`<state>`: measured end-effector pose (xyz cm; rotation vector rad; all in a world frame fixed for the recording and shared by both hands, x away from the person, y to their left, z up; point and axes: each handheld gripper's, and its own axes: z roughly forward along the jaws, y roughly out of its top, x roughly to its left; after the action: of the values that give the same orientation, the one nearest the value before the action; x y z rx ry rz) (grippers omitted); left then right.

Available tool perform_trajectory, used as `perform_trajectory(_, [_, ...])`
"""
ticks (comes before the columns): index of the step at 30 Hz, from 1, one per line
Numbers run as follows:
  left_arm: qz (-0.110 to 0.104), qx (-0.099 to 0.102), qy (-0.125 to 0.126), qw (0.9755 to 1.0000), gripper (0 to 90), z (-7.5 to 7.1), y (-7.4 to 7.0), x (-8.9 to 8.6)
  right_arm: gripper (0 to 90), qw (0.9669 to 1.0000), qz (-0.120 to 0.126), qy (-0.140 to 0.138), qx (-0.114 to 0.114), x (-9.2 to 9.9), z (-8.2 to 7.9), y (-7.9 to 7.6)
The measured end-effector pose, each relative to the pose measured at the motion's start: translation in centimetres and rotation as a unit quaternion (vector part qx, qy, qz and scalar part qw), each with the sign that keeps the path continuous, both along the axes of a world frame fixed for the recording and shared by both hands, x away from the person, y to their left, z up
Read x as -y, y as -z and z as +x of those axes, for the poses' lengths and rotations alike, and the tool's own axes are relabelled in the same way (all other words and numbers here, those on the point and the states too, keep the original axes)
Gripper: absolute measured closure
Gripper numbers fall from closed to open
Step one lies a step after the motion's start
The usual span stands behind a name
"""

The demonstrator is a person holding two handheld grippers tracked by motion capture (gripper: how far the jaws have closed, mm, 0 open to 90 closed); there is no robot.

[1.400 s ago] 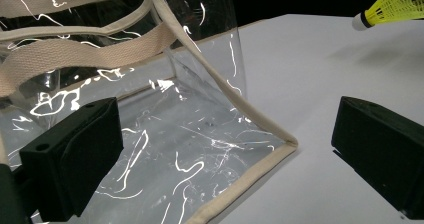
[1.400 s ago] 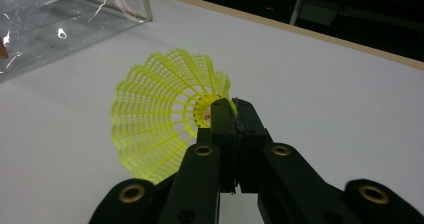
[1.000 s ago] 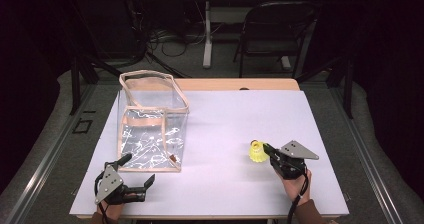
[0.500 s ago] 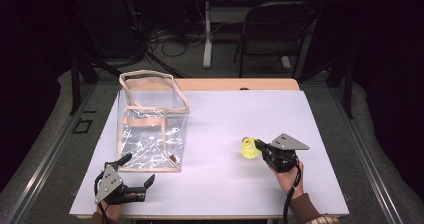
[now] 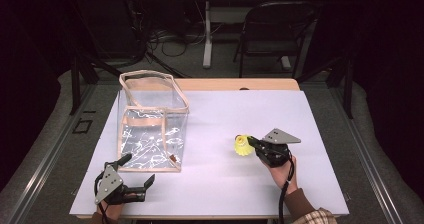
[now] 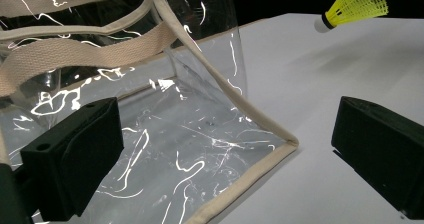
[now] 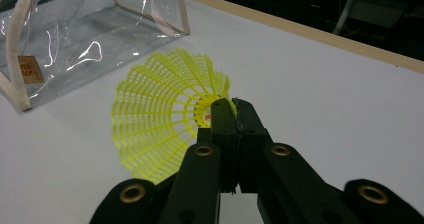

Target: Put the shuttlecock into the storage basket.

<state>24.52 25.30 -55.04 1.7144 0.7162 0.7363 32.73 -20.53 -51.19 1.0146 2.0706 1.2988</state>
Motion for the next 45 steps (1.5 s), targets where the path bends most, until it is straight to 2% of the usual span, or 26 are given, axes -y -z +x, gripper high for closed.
perform_trajectory(26, [-0.001, 0.000, 0.002, 1.0000, 0.0, 0.0, 0.0, 0.0, 89.5, 0.9997, -0.001, -0.025, -0.008, -2.0, 1.4, -0.1])
perform_trajectory(37, [-0.004, -0.002, 0.002, 1.0000, 0.0, 0.0, 0.0, 0.0, 89.4, 0.9993, 0.008, -0.035, -0.007, -2.7, 1.9, -0.4])
perform_trajectory(45, [-0.005, -0.002, 0.002, 1.0000, 0.0, 0.0, 0.0, 0.0, 89.5, 0.9988, 0.011, -0.047, -0.006, -4.0, 2.5, -0.7])
